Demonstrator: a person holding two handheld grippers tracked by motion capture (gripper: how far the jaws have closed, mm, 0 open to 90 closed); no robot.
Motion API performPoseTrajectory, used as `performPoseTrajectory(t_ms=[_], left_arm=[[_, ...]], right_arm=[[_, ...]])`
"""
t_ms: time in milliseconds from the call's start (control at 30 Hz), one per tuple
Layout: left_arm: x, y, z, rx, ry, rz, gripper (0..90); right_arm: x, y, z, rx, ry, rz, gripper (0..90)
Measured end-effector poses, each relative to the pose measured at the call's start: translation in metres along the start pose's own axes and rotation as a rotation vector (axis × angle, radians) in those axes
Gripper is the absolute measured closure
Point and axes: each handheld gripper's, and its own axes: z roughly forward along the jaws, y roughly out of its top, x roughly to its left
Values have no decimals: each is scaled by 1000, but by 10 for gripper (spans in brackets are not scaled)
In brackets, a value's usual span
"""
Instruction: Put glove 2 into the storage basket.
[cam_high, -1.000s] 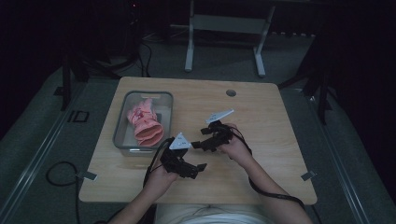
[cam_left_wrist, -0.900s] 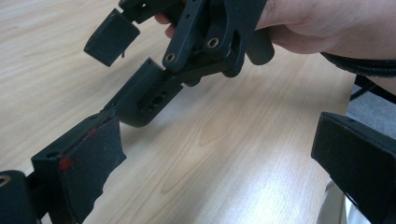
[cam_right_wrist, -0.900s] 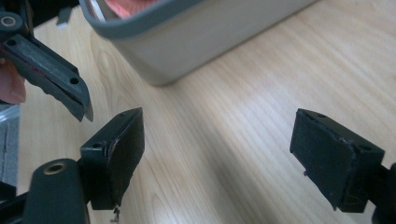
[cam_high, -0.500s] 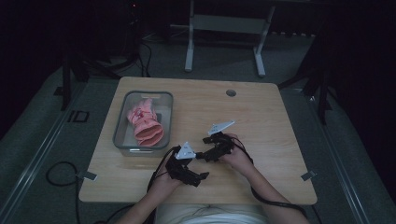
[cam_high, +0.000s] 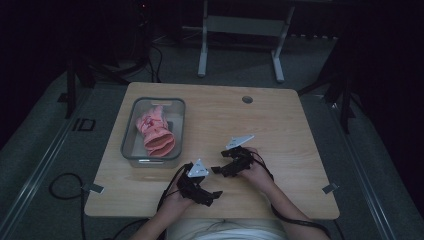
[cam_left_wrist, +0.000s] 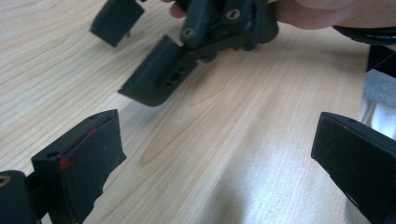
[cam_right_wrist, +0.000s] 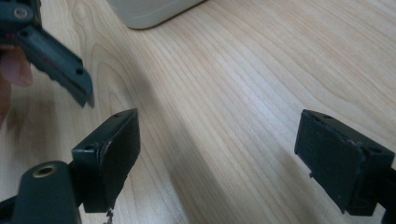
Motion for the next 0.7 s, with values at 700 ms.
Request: performPoseTrajectory(t_ms=[700], left_arm=[[11, -18, -5, -21, 34, -62, 18]], right_arm=[[-8, -14, 1, -22, -79, -6, 142]])
